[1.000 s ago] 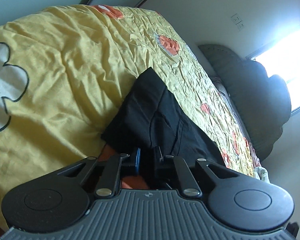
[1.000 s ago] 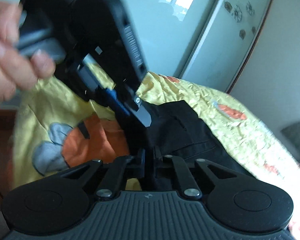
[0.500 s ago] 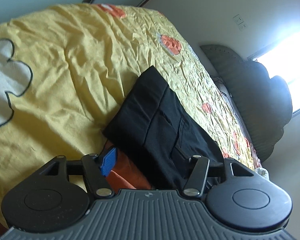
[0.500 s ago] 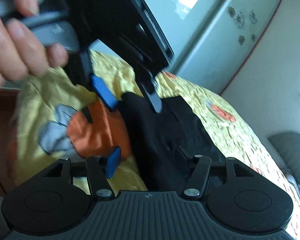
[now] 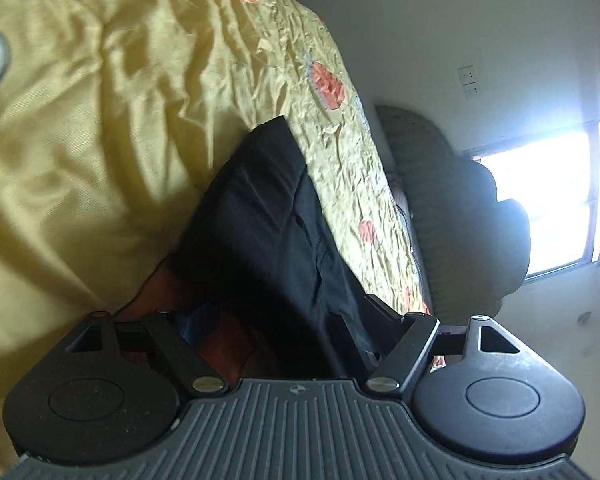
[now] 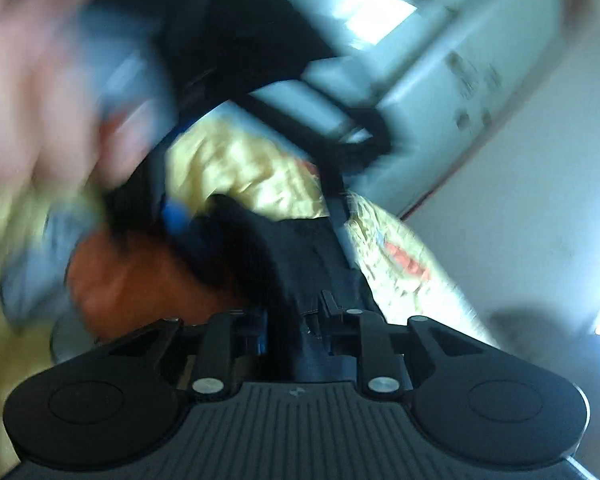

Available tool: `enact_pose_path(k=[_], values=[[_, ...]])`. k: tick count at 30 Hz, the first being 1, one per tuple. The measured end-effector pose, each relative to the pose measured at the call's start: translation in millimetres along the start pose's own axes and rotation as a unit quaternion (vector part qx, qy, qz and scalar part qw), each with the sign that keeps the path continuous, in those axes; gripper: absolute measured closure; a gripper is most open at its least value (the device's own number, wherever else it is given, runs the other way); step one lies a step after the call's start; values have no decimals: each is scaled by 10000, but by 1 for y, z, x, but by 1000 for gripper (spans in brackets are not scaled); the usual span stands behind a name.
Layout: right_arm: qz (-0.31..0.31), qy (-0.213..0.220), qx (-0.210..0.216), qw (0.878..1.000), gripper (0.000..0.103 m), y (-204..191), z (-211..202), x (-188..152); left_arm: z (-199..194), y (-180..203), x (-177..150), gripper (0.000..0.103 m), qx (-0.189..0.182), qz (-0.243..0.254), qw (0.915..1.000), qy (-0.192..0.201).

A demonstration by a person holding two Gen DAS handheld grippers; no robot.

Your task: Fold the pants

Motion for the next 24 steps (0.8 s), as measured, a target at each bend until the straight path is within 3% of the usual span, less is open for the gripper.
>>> enact_pose_path(k=[2,4,6,8,10,12,14,18,20,24], values=[[1231,72,321,9918,81,32,-6,7,9,6,6,26,-110,-27,9999,29],[1987,170,612,9780,81,57,-12,9,19,15,13,26,-323,-42,9994,85],[2329,19,922,9681,79,68,-12,6,30,22,19,26,-426,-14,9990,113],[2468,-275,1576,9558,79,65,-14,2,39,22,22,26,-252,34,9996,93],[2650,-159,1960,9440,79,69,-27,2,44,19,22,35,-149,131,9998,54],[3066,48,2009,9304,79,87,-34,4,47,14,23,44,-36,148,9999,20],[3490,72,1716,9212,79,109,-25,1,47,8,24,53,48,130,9999,16],[3212,-771,967,9389,79,111,29,-14,46,5,24,86,399,471,9981,86],[2988,-1112,891,9436,79,100,50,-22,43,6,22,87,493,670,9963,205],[3004,-1101,1049,9416,78,76,54,-15,33,9,17,88,678,948,9923,419]])
Point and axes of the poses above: each gripper's, at about its wrist camera, not at the fingertips, and z roughly the way its jaws point, y to its right, x to its top, the point moved 7 cm from there along z, roughly the way its jaws point, and after that the axes turned 7 degrees about z, right-handed, at the moved point
